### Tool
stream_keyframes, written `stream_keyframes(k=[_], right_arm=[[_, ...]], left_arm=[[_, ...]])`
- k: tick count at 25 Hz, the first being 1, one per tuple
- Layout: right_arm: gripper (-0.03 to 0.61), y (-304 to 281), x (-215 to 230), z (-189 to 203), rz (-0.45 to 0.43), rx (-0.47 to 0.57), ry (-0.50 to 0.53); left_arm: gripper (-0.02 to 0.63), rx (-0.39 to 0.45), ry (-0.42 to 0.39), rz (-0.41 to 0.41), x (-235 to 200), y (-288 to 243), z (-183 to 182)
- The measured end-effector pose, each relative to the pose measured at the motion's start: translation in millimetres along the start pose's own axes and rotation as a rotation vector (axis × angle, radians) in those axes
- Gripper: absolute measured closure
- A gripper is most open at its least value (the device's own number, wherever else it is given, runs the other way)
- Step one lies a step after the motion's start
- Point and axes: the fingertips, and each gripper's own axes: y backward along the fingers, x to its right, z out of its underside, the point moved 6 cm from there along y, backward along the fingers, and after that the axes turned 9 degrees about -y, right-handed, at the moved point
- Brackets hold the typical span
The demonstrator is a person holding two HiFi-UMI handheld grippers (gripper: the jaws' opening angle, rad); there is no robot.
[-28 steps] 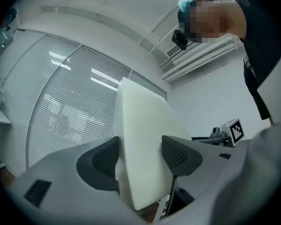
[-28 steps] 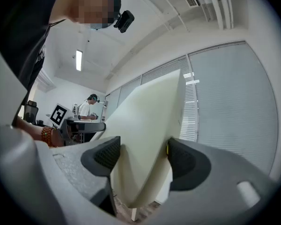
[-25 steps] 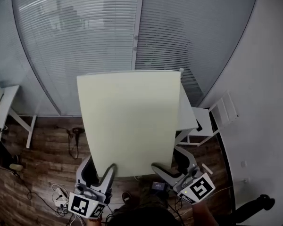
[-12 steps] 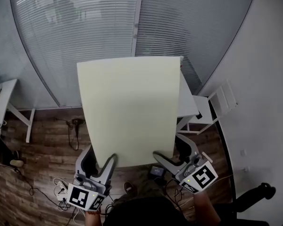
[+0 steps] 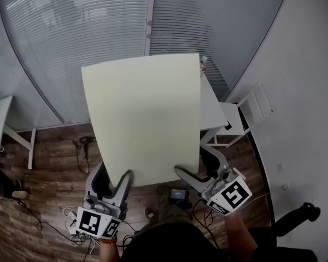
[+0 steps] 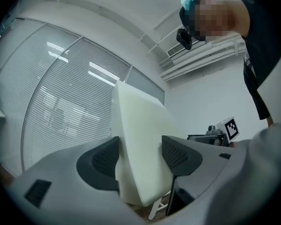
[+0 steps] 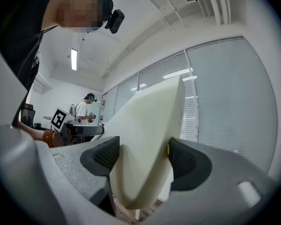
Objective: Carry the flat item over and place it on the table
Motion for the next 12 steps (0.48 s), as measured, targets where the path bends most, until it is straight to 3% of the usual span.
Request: stream_keyframes(k=[12], right_arm=[[0.255, -7, 38, 12, 0.023, -0.019, -0.028]], left_arm=[[0.331, -0.037, 0.023, 0.006, -1, -39, 21]])
